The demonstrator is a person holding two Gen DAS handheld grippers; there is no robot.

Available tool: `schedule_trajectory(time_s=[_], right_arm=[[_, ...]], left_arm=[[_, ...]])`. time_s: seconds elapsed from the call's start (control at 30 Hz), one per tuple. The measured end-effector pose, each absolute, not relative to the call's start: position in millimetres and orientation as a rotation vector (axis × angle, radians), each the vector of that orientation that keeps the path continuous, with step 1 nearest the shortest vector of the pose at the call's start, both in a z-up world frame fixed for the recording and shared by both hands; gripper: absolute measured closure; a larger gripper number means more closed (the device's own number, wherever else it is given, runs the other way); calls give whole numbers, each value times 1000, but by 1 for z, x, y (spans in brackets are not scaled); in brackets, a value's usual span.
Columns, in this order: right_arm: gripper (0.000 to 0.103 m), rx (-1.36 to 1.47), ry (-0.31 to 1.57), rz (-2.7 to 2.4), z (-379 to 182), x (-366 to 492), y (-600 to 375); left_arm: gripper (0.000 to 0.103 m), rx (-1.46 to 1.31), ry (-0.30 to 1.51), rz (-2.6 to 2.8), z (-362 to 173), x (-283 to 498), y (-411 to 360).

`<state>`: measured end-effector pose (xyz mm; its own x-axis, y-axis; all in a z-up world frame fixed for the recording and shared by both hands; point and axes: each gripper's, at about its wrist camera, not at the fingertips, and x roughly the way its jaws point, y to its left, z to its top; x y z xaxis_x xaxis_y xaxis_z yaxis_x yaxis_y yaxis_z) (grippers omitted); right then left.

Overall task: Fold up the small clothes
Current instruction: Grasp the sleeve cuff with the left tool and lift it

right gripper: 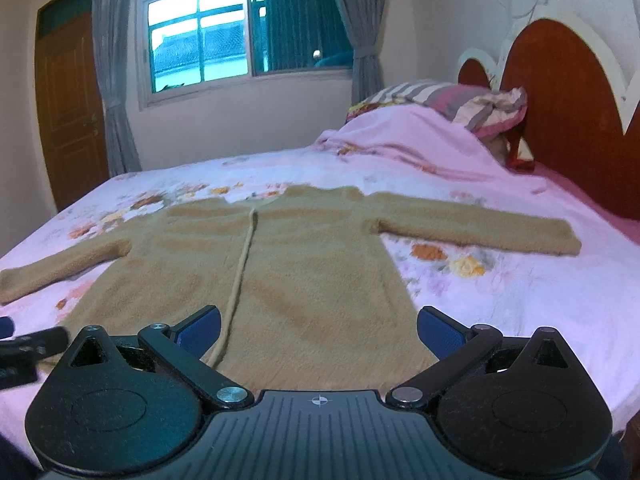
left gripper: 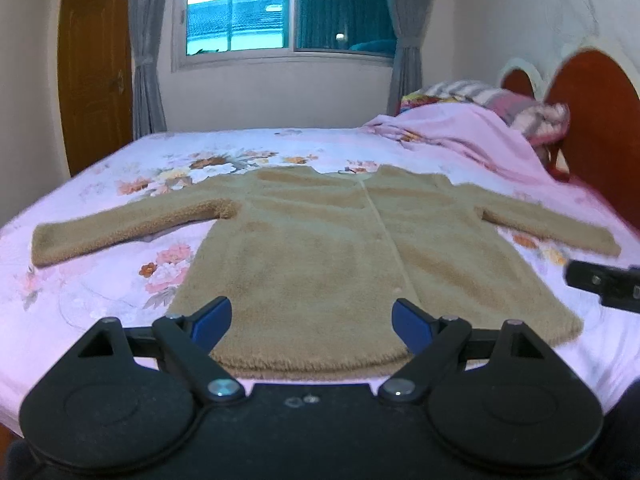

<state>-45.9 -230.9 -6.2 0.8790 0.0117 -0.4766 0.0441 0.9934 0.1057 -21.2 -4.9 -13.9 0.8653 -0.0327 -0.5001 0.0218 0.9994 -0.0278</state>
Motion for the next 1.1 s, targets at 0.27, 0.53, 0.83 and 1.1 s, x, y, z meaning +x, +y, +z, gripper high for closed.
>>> schedule_trajectory(time_s=[0.27, 0.53, 0.83, 1.1], right_arm=[[0, 122, 393, -30, 5, 15, -249], [0, 106, 422, 5, -18, 108, -252], [0, -5, 429, -105, -31, 188, -254], [0, -20, 420, -144, -44, 218, -255]], left_arm=[[17, -159, 515, 95, -22, 67, 110], [19, -347, 543, 334, -65, 147, 266], [22, -787, 475, 444, -134, 171, 401], [38, -947, 328, 373, -152, 201, 450]])
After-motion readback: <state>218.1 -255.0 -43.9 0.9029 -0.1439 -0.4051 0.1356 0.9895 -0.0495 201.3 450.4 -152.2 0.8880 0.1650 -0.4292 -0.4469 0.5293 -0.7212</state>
